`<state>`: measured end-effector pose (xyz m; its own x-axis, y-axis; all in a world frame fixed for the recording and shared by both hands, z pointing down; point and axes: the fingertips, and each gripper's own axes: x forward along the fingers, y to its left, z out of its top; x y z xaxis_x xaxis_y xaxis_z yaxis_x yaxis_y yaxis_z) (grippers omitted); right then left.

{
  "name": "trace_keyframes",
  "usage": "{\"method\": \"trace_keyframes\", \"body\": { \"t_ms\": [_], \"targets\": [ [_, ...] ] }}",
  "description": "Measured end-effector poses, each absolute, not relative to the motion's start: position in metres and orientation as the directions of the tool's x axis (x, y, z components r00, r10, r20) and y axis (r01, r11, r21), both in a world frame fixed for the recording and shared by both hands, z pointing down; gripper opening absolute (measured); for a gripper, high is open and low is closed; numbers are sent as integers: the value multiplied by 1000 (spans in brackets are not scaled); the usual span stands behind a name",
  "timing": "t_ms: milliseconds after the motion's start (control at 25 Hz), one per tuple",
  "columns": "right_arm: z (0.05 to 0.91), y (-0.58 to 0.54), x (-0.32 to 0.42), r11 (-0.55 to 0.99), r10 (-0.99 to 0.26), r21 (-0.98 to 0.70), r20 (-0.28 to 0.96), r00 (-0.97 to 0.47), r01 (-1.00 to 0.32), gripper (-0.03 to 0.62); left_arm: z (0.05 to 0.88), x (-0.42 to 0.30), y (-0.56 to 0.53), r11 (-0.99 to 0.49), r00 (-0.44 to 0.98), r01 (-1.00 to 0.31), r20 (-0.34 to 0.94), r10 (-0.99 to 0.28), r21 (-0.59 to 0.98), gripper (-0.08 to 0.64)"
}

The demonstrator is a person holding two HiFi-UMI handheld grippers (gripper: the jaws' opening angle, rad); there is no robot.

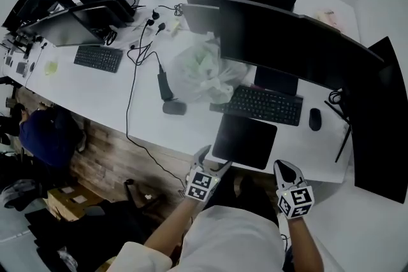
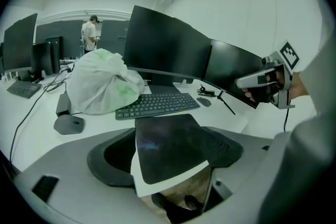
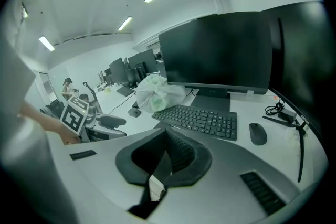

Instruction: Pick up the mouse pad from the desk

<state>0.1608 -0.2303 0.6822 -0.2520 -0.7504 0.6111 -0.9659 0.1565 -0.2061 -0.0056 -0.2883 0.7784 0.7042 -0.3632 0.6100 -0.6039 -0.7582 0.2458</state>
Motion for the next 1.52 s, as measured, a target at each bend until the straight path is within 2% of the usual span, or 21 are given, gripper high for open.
{"method": "trace_keyframes", "body": {
  "t_ms": [360,600,920,1360,1520],
  "targets": [
    [719,-242,157,95,-715,-238,659,-232,-967,12,857,12,-299,-751,639,-610,718,-277,253,440],
    [748,-251,154,114,-686,-271,674,-273,-956,12,899,18,-301,-769,563,-614,780,-272,176,477],
    [768,-261,154,156,-655,-307,679,-331,-939,12,920,21,-297,-771,492,-629,817,-300,96,474],
    [778,-265,155,176,-639,-325,680,-359,-929,12,918,16,-300,-742,487,-663,810,-327,99,363],
    [777,-263,154,172,-640,-327,680,-358,-929,12,915,26,-289,-758,496,-646,804,-328,89,214]
  ]
}}
